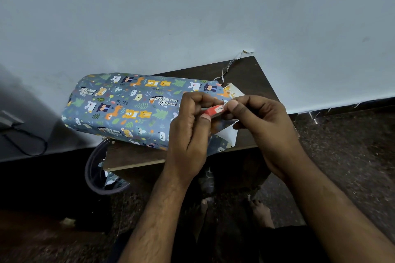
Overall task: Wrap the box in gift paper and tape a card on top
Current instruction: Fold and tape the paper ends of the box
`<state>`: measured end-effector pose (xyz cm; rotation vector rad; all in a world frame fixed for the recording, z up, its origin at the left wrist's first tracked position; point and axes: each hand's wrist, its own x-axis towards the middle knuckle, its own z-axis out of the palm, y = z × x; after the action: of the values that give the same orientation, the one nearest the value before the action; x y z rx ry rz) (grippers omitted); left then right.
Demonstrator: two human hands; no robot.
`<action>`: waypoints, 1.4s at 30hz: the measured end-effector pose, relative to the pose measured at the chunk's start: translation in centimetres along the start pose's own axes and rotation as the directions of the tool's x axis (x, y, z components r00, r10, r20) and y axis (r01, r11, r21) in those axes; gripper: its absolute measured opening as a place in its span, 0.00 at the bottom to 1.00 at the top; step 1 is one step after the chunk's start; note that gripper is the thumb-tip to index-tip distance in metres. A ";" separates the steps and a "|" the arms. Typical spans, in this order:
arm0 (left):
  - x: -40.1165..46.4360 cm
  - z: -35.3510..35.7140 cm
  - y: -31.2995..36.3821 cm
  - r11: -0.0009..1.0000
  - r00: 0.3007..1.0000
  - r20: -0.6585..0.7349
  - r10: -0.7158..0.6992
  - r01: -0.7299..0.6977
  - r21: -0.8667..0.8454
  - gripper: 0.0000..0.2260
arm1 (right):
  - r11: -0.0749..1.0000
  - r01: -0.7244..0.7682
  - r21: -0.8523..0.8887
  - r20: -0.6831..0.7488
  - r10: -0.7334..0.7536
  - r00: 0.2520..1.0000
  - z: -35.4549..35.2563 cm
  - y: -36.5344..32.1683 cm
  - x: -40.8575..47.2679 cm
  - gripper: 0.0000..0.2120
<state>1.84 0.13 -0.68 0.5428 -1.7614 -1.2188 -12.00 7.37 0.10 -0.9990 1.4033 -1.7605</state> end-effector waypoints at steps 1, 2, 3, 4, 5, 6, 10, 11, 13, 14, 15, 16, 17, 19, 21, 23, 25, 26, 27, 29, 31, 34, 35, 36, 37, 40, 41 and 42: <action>-0.1 0.2 0.2 1.000 1.000 0.013 -0.001 0.001 0.001 0.12 | 1.000 0.030 -0.005 0.021 -0.030 0.999 0.1 -0.2 -0.1 0.08; -0.1 0.3 0.4 1.000 1.000 0.029 0.010 -0.010 0.017 0.14 | 0.999 0.054 -0.004 0.039 -0.054 0.998 0.2 -0.3 -0.2 0.08; -0.2 0.5 0.3 0.998 0.999 0.039 0.032 -0.034 0.054 0.14 | 0.997 0.074 -0.016 0.048 -0.073 0.996 0.3 -0.2 -0.2 0.08; -0.3 0.7 0.4 0.992 0.997 0.043 0.057 -0.062 0.108 0.17 | 0.995 0.090 -0.036 0.050 -0.088 0.995 0.4 -0.2 -0.2 0.07; -0.2 0.9 0.2 0.983 0.996 0.042 0.078 -0.084 0.166 0.19 | 0.994 0.100 -0.054 0.046 -0.097 0.994 0.4 0.0 -0.2 0.07; -0.2 1.0 0.2 0.973 0.995 0.036 0.091 -0.097 0.209 0.20 | 0.994 0.096 -0.057 0.040 -0.093 0.995 0.4 0.0 -0.1 0.06; 0.0 1.0 0.2 0.983 0.999 0.011 0.051 -0.052 0.175 0.14 | 0.997 0.038 -0.063 0.047 -0.035 0.998 -0.3 -0.3 -0.1 0.06; 0.0 0.9 0.3 0.992 1.000 0.011 0.017 -0.018 0.124 0.13 | 0.998 0.018 -0.060 0.044 -0.015 0.999 -0.5 -0.5 -0.1 0.07; 0.0 0.8 0.4 0.999 0.999 0.006 -0.036 0.036 0.017 0.12 | 0.999 -0.037 -0.030 0.039 0.038 0.999 -0.7 -0.6 0.1 0.08; 0.0 0.8 0.5 0.998 0.999 0.009 -0.052 0.052 -0.039 0.11 | 0.998 -0.068 -0.011 0.045 0.068 0.997 -0.7 -0.7 0.1 0.09; 0.0 0.8 0.7 0.995 0.998 0.013 -0.064 0.065 -0.080 0.11 | 0.995 -0.095 0.005 0.059 0.095 0.994 -0.8 -0.7 0.1 0.09; 0.1 0.9 0.8 0.991 0.997 0.017 -0.077 0.078 -0.108 0.12 | 0.993 -0.114 0.015 0.076 0.113 0.991 -0.9 -0.8 0.1 0.10; 0.1 0.9 0.9 0.986 0.995 0.021 -0.100 0.102 -0.133 0.13 | 0.992 -0.124 0.015 0.091 0.122 0.988 -1.0 -0.8 0.1 0.10; 0.2 0.8 1.2 0.964 0.987 0.046 -0.157 0.163 -0.212 0.14 | 0.992 -0.129 -0.005 0.103 0.129 0.986 -1.3 -0.9 0.0 0.10; 0.2 0.6 1.4 0.933 0.976 0.103 -0.193 0.215 -0.289 0.13 | 0.991 -0.133 -0.028 0.120 0.135 0.984 -1.8 -1.1 -0.1 0.09; 0.2 0.5 1.5 0.904 0.963 0.156 -0.218 0.260 -0.339 0.13 | 0.989 -0.144 -0.018 0.164 0.146 0.976 -2.3 -1.4 0.0 0.08; 0.1 0.4 1.7 0.876 0.950 0.195 -0.245 0.303 -0.376 0.13 | 0.987 -0.160 0.014 0.223 0.153 0.963 -2.8 -1.7 -0.1 0.08; 0.1 0.4 1.7 0.864 0.944 0.213 -0.254 0.320 -0.389 0.13 | 0.986 -0.163 0.028 0.252 0.150 0.956 -2.9 -1.8 -0.1 0.08; 0.1 0.4 1.7 0.854 0.938 0.229 -0.259 0.333 -0.400 0.14 | 0.986 -0.161 0.038 0.282 0.144 0.949 -3.1 -1.9 -0.2 0.08; 0.1 0.4 1.8 0.842 0.931 0.251 -0.264 0.349 -0.412 0.14 | 0.986 -0.156 0.053 0.330 0.131 0.935 -3.3 -1.9 -0.3 0.08; 0.1 0.6 2.0 0.836 0.930 0.246 -0.272 0.355 -0.418 0.14 | 0.985 -0.158 0.069 0.340 0.126 0.932 -3.6 -1.9 -0.3 0.09; 0.0 1.1 2.1 0.845 0.935 0.223 -0.275 0.346 -0.407 0.14 | 0.984 -0.158 0.087 0.277 0.129 0.952 -3.9 -1.9 -0.2 0.10; -0.1 1.2 2.1 0.850 0.936 0.216 -0.279 0.345 -0.397 0.14 | 0.985 -0.156 0.078 0.231 0.134 0.964 -4.0 -1.7 -0.1 0.10; -0.1 1.3 2.0 0.855 0.936 0.210 -0.282 0.344 -0.389 0.13 | 0.988 -0.148 0.035 0.165 0.140 0.976 -4.1 -1.5 0.1 0.10; -0.1 1.4 2.0 0.857 0.937 0.206 -0.282 0.343 -0.384 0.13 | 0.989 -0.133 -0.070 0.077 0.139 0.987 -4.4 -1.1 0.2 0.09; -0.1 1.7 1.8 0.863 0.941 0.205 -0.269 0.330 -0.382 0.11 | 0.733 -0.123 -0.669 -0.151 0.028 0.988 -5.6 0.7 0.7 0.04; -0.1 1.8 1.7 0.867 0.941 0.211 -0.263 0.326 -0.376 0.11 | 0.597 -0.140 -0.790 -0.167 0.010 0.986 -6.0 1.2 0.7 0.05; -0.1 1.9 1.6 0.874 0.942 0.216 -0.256 0.322 -0.365 0.10 | 0.514 -0.151 -0.844 -0.166 0.018 0.986 -6.2 1.7 0.8 0.06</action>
<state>0.53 1.84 0.52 0.4876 -1.5329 -1.8269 -17.80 9.24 -2.23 -1.2525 2.4808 -0.9792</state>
